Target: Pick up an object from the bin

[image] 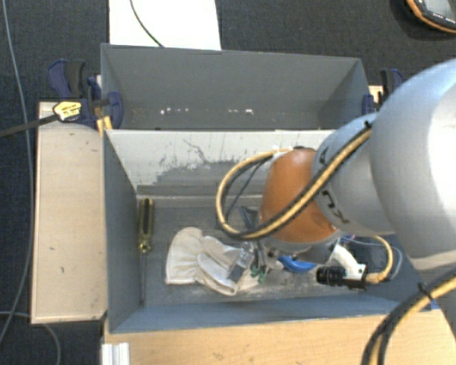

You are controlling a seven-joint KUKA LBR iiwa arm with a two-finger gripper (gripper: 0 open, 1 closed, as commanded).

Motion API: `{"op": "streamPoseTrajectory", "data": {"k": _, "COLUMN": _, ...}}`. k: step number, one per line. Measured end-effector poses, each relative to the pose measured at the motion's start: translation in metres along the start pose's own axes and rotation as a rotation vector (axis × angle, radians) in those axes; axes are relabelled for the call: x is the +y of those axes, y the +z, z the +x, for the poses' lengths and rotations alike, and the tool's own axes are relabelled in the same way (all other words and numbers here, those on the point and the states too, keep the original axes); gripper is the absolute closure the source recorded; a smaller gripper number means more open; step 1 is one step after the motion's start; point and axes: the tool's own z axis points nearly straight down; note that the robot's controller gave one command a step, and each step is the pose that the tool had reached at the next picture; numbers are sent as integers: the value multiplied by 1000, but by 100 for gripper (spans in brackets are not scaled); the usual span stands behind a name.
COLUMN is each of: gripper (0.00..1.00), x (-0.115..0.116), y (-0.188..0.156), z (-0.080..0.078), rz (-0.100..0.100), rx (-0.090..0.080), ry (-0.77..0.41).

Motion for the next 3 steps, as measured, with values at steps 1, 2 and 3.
{"op": "streamPoseTrajectory", "data": {"k": 1, "gripper": 100, "x": -2, "y": -37, "z": 2, "rz": 7, "rx": 7, "ry": -2}}
{"op": "streamPoseTrajectory", "data": {"k": 2, "gripper": 100, "x": -1, "y": -65, "z": 1, "rz": 5, "rx": 5, "ry": -5}}
{"op": "streamPoseTrajectory", "data": {"k": 3, "gripper": 100, "x": -1, "y": -101, "z": 1, "rz": 6, "rx": 5, "ry": -6}}
